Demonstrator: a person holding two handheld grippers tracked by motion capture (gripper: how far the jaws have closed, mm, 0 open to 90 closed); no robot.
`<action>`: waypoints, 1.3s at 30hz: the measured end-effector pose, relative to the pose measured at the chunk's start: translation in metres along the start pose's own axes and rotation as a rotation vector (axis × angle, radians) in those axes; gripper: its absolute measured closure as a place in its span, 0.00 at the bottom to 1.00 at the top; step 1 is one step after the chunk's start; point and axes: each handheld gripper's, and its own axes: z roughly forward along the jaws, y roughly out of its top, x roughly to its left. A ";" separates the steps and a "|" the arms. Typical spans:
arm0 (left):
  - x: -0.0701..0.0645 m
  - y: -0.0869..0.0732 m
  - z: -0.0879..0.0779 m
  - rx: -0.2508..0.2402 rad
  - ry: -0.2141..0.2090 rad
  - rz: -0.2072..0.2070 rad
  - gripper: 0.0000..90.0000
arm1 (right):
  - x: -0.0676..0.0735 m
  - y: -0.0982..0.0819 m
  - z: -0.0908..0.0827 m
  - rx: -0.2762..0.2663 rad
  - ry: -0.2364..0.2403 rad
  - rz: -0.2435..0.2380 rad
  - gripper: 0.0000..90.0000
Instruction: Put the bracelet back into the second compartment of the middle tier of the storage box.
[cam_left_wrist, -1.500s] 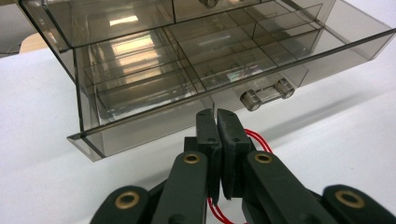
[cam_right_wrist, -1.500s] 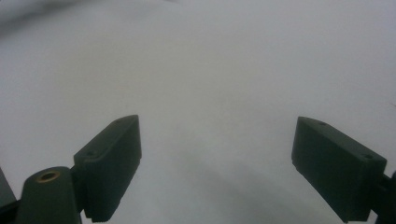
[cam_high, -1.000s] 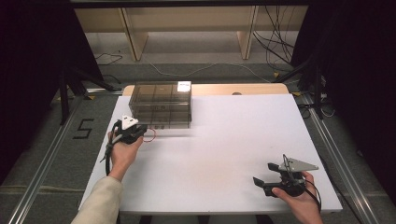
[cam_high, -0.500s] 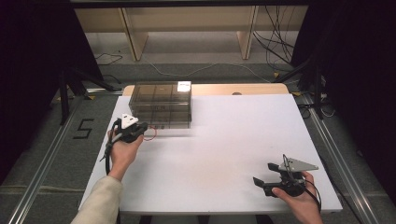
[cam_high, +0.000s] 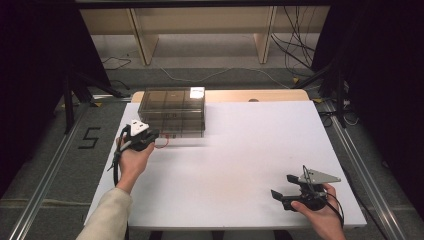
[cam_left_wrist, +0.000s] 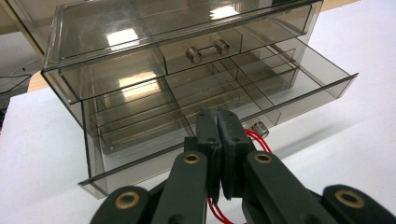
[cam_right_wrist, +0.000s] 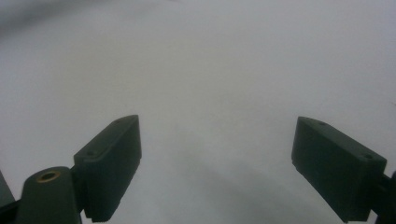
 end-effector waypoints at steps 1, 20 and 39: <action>0.000 0.000 0.000 -0.001 0.000 0.001 0.98 | 0.000 0.000 0.000 0.000 0.000 0.000 0.19; -0.002 0.009 0.000 -0.017 0.004 -0.005 0.98 | 0.000 0.000 0.001 0.000 0.001 -0.002 0.19; 0.000 0.016 0.002 -0.031 0.004 0.000 0.98 | -0.001 -0.001 0.001 0.004 -0.003 0.007 0.19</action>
